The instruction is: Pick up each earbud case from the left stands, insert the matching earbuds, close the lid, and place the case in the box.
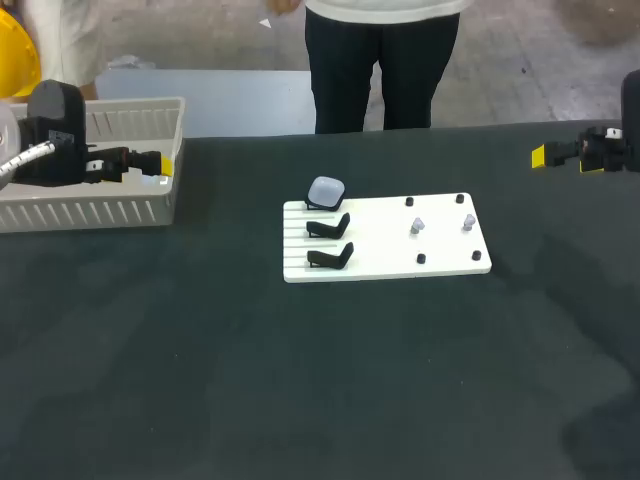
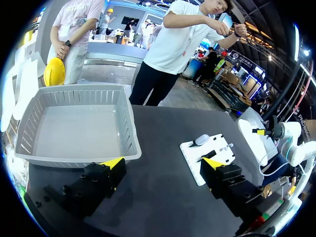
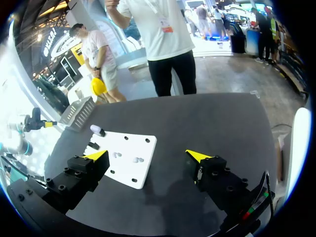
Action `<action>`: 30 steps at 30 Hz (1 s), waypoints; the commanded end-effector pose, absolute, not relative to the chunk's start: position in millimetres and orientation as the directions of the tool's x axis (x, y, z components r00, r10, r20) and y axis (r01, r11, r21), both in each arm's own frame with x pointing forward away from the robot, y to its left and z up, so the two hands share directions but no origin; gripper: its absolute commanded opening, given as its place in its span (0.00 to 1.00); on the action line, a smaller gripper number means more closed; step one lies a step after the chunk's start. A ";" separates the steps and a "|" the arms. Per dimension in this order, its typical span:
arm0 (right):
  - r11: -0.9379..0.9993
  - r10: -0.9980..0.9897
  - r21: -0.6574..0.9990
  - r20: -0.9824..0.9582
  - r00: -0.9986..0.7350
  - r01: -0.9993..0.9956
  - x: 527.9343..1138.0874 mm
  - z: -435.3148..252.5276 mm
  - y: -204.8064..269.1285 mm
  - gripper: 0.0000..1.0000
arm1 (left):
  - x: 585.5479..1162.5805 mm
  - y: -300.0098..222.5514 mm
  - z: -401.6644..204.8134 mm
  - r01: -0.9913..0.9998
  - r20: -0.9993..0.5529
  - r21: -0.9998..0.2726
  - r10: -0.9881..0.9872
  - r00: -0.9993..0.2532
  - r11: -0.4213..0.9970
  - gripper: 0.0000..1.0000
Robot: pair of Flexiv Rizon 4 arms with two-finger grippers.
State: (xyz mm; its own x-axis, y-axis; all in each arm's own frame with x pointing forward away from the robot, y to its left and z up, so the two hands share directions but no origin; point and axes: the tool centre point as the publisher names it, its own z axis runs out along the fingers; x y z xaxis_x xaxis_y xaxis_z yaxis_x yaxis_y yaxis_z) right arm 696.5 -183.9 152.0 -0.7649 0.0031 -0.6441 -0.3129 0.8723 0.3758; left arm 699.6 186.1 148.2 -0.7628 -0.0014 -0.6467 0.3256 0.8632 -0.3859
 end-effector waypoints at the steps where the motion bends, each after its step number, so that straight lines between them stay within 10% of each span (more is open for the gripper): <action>1: 0.871 0.002 0.377 -0.644 -0.765 -0.315 697.2 151.2 -184.3 1.00 | 700.3 184.7 150.2 0.319 -0.641 -0.381 0.001 -0.768 0.868 1.00; 18: 0.871 0.002 0.377 -0.644 -0.765 -0.315 697.2 151.2 -184.3 1.00 | 700.3 184.7 150.2 0.319 -0.641 -0.381 0.001 -0.768 0.868 1.00; 23: 0.871 0.002 0.377 -0.644 -0.765 -0.315 697.2 151.2 -184.3 1.00 | 706.1 173.6 156.6 0.770 -0.904 -0.196 0.193 -0.382 0.607 1.00; 30: 0.871 0.002 0.377 -0.644 -0.765 -0.315 697.2 151.2 -184.3 1.00 | 713.1 164.9 163.2 0.918 -0.962 0.082 0.273 -0.029 0.388 1.00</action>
State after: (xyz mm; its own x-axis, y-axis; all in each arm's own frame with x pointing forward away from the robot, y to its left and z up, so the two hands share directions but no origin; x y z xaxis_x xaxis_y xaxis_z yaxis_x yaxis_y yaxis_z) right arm 696.6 -183.9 151.9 -0.7650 0.0030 -0.6440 -0.3129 0.8723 0.3757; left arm 710.6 160.2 170.2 -0.6084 0.2049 -0.7668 0.5463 0.8089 -0.2173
